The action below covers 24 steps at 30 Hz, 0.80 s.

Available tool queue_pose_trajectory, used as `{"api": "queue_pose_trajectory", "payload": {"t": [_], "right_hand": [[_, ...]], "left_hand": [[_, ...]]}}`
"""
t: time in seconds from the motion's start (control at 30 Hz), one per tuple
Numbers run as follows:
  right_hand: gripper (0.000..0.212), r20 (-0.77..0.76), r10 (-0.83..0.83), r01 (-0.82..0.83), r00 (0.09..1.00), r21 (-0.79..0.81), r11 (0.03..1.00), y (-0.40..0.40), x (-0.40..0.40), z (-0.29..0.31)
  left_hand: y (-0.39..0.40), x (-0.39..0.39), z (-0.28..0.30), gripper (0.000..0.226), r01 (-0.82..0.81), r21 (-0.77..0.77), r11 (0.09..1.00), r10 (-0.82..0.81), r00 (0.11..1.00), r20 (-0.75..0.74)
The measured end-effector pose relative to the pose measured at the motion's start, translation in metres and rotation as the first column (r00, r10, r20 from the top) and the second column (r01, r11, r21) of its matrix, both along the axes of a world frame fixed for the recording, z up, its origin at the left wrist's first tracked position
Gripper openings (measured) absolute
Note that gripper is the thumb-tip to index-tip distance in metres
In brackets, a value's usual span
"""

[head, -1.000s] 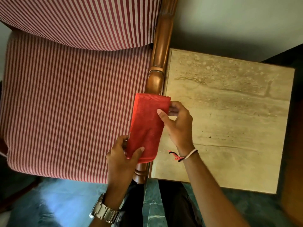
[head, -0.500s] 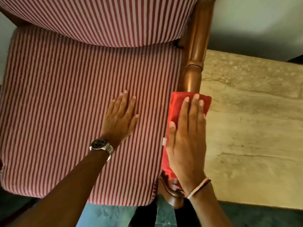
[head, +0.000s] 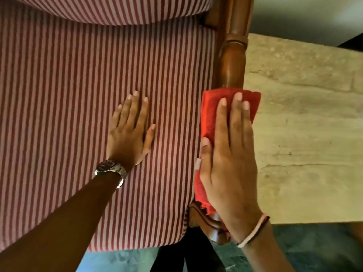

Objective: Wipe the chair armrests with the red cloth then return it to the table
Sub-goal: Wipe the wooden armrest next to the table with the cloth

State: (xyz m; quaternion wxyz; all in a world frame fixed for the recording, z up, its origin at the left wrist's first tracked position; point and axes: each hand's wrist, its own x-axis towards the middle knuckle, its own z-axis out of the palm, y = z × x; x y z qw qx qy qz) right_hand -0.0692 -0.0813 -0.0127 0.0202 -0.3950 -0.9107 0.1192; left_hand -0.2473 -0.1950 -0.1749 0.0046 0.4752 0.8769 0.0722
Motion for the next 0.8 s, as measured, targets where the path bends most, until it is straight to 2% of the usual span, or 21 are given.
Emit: {"api": "queue_pose_trajectory", "payload": {"t": [0.23, 0.33, 0.43, 0.53, 0.63, 0.7, 0.8], "right_hand": [[0.061, -0.074, -0.035, 0.041, 0.997, 0.074, 0.996, 0.072, -0.064, -0.003], [0.062, -0.098, -0.035, 0.034, 0.995, -0.018, 0.999, 0.026, -0.021, -0.002], [0.063, -0.039, 0.024, -0.024, 0.999, -0.010, 1.000, -0.001, 0.005, 0.001], [0.062, -0.010, 0.013, -0.012, 1.000, 0.069, 0.998, 0.049, -0.043, -0.001], [0.062, -0.052, -0.016, 0.022, 0.999, 0.106, 0.994, 0.082, -0.076, -0.002], [0.062, -0.078, -0.042, 0.046, 0.996, 0.049, 0.998, 0.058, -0.055, -0.002], [0.063, 0.007, -0.034, 0.034, 0.999, 0.034, 0.999, 0.004, -0.011, 0.001]], "left_hand": [[-0.001, 0.001, -0.001, 0.066, 0.001, 0.009, 1.000, -0.001, 1.000, -0.002], [0.001, 0.002, 0.005, 0.065, -0.002, 0.002, 1.000, 0.002, 1.000, 0.011], [-0.001, 0.002, 0.006, 0.064, -0.013, 0.005, 1.000, 0.013, 1.000, 0.003], [-0.001, 0.003, 0.004, 0.064, -0.010, 0.000, 1.000, 0.010, 1.000, 0.013], [0.000, 0.002, 0.006, 0.064, -0.015, -0.004, 1.000, 0.015, 1.000, 0.014], [0.000, 0.003, 0.009, 0.064, -0.011, -0.007, 1.000, 0.011, 1.000, 0.026], [0.000, 0.003, 0.008, 0.064, -0.019, -0.005, 1.000, 0.019, 1.000, 0.023]]}}
